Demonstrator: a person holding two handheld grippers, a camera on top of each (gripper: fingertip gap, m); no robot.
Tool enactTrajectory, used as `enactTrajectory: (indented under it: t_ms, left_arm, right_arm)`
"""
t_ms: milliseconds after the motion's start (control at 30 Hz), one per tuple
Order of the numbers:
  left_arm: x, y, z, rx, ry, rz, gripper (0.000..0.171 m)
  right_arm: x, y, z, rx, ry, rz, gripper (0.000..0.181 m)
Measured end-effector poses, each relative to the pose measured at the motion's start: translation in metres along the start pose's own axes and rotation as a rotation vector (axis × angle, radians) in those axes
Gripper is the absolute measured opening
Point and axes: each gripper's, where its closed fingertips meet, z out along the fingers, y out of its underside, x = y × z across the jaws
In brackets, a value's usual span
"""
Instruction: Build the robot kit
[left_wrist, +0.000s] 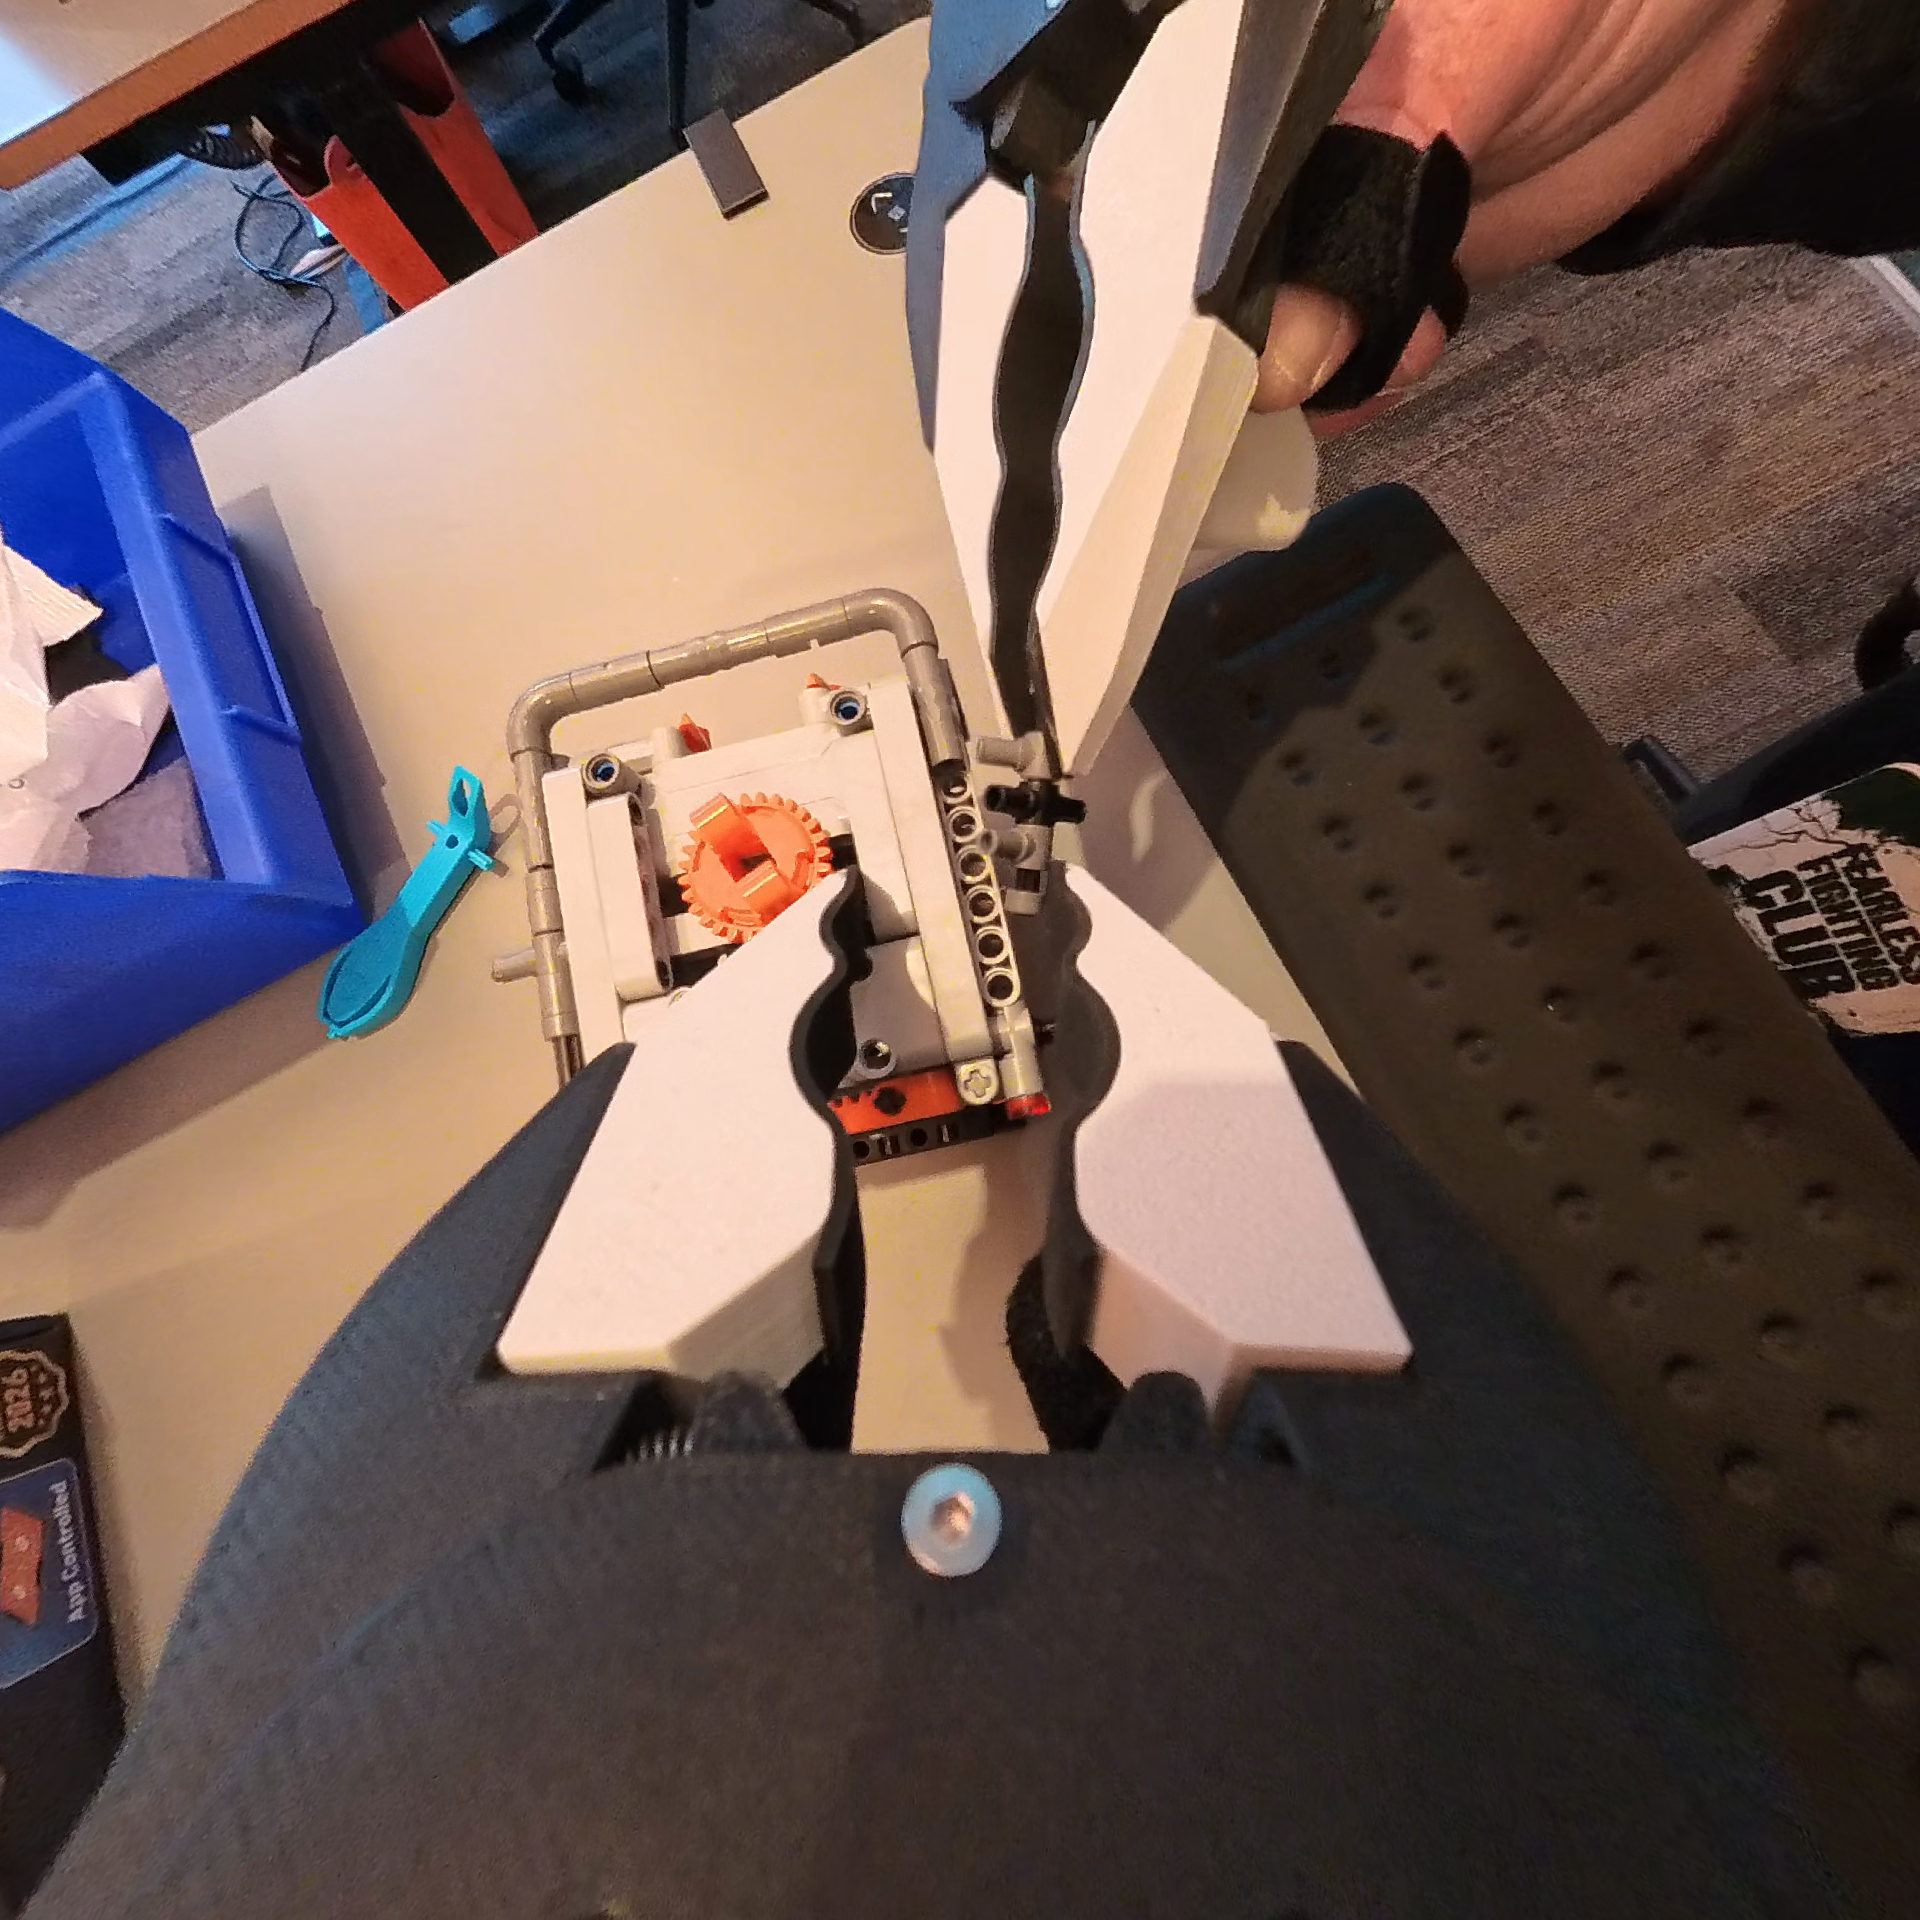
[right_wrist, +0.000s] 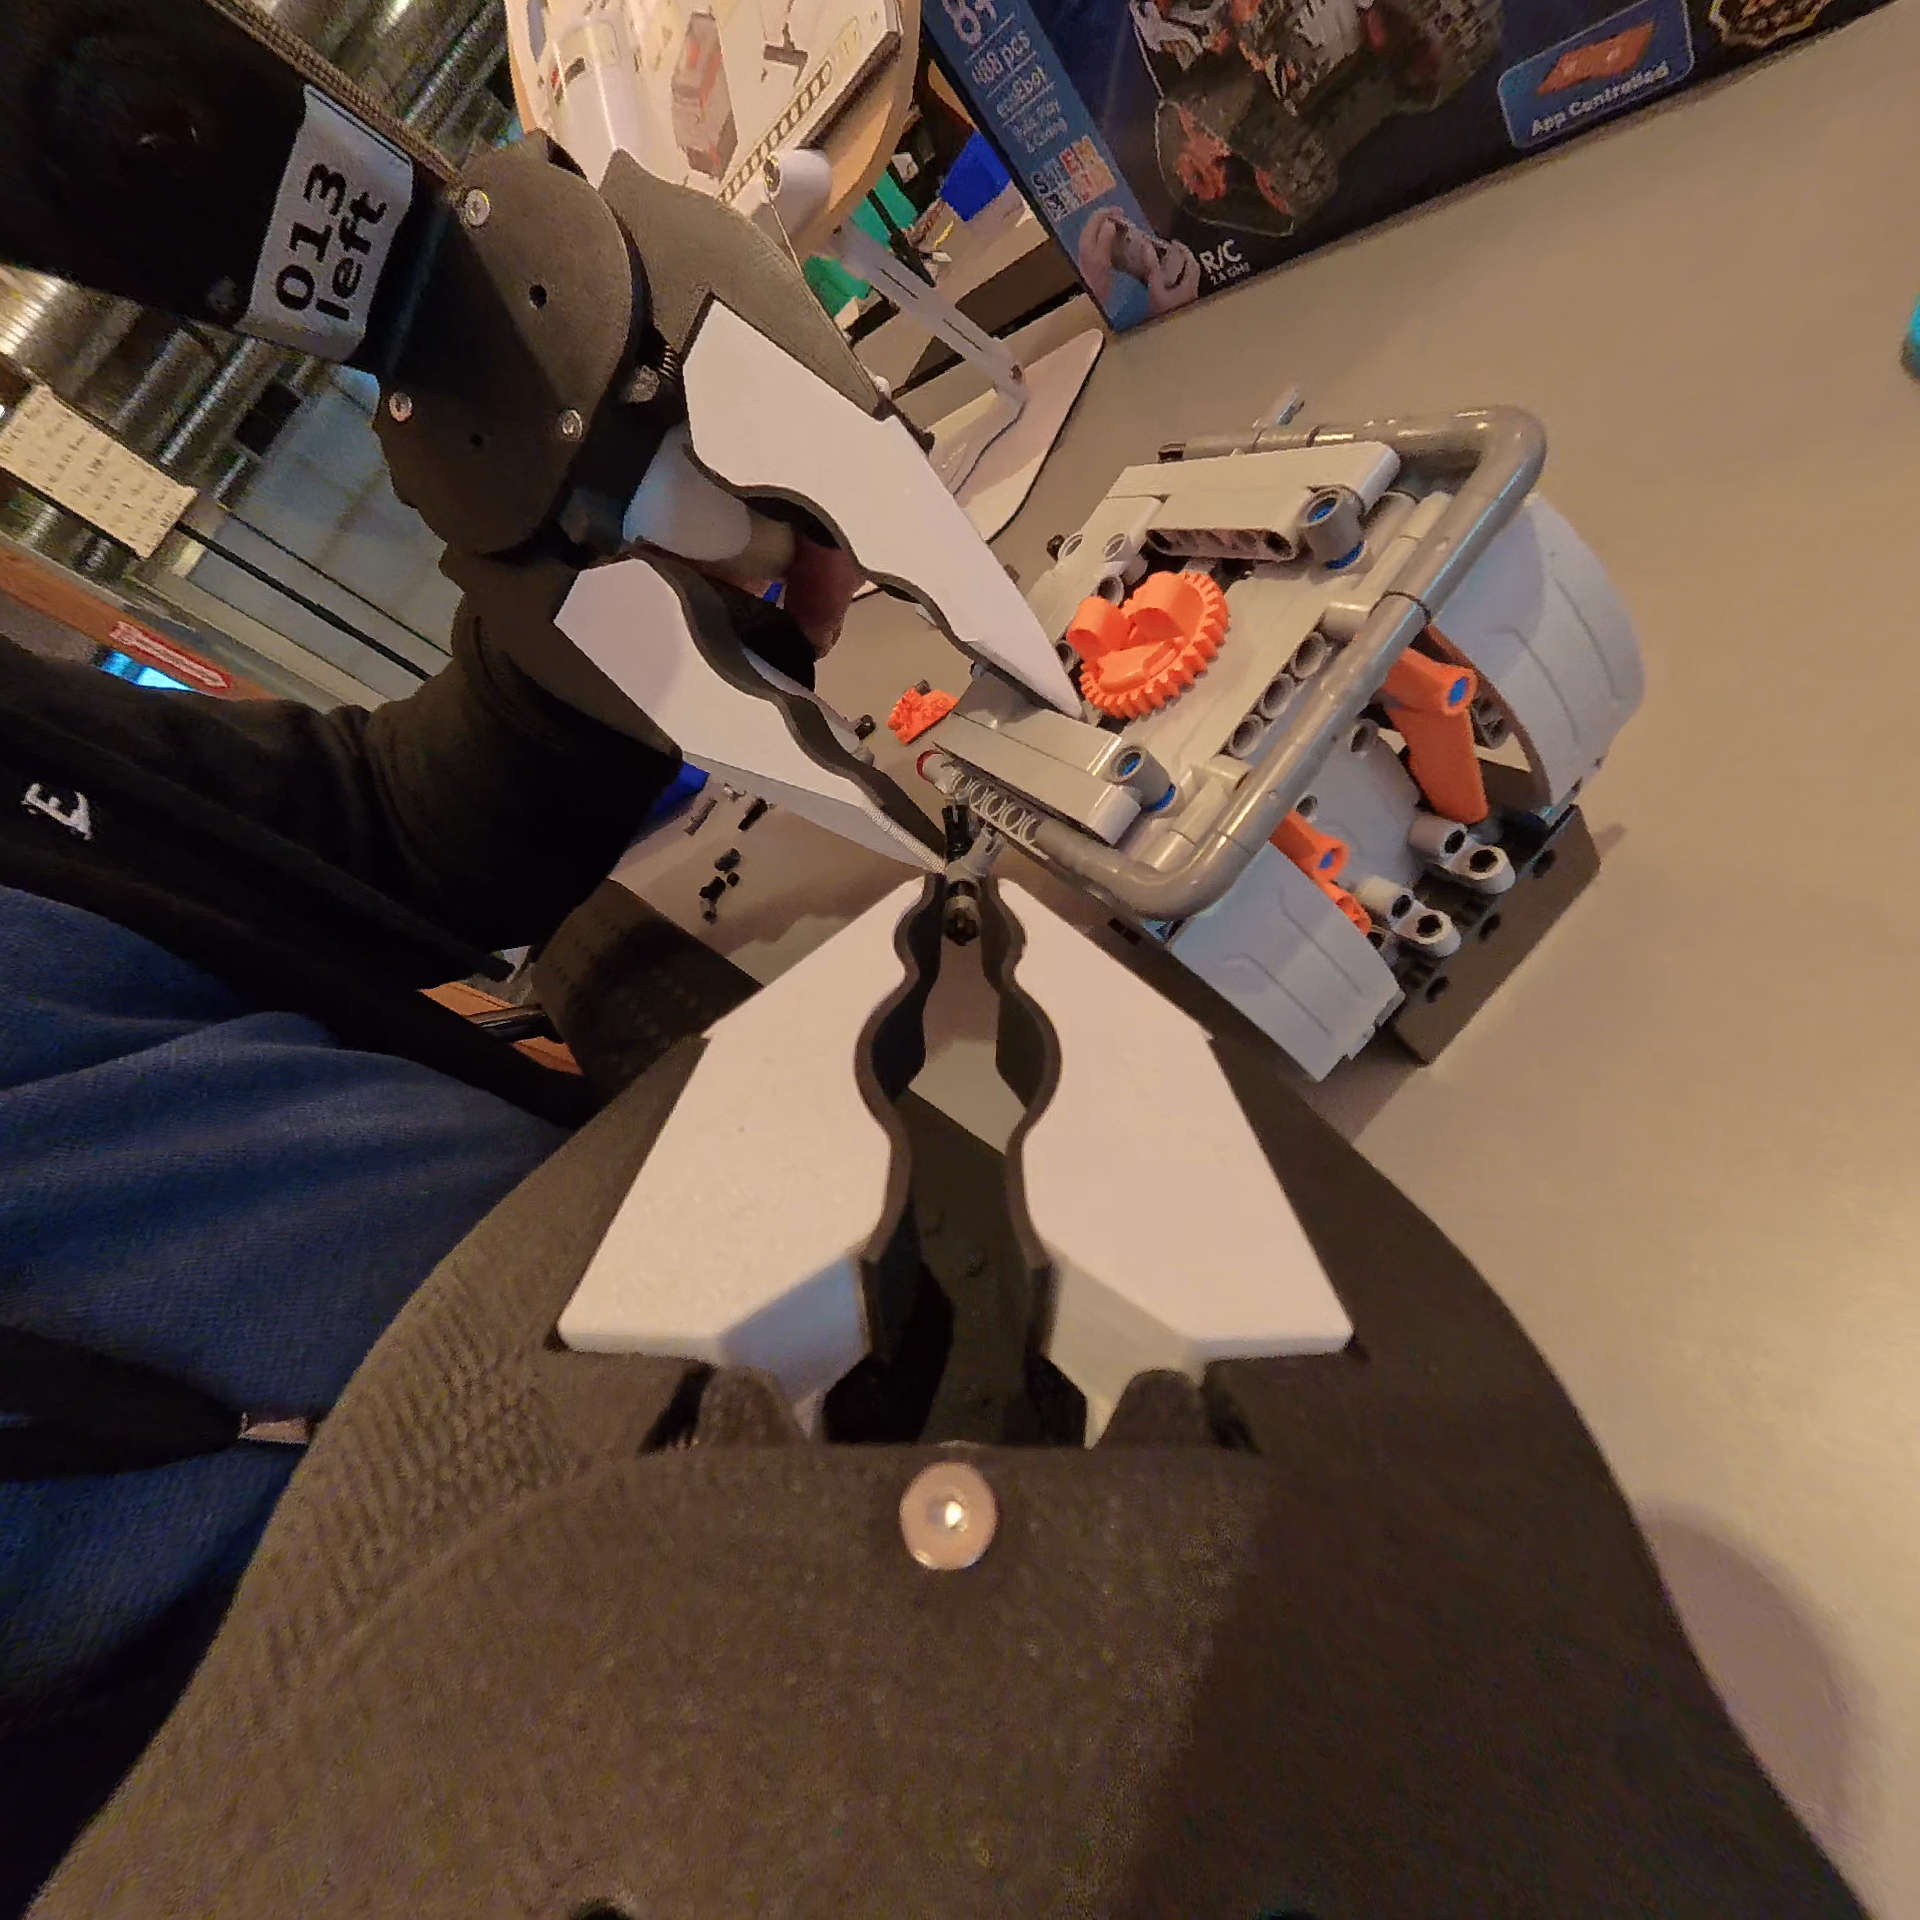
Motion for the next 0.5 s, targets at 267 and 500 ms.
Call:
enactTrajectory:
  t_ms: [267,500]
  left_arm:
    - [-0.0005,0.0000,0.0004,-0.005,-0.011,0.012,0.031]
    - [-0.0002,-0.0001,0.0004,-0.005,-0.010,0.007,0.032]
  right_arm:
    - [-0.0011,-0.0032,0.0008,0.028,-0.037,0.048,0.004]
    - [-0.0012,-0.0017,-0.0009,0.027,-0.062,0.118,0.004]
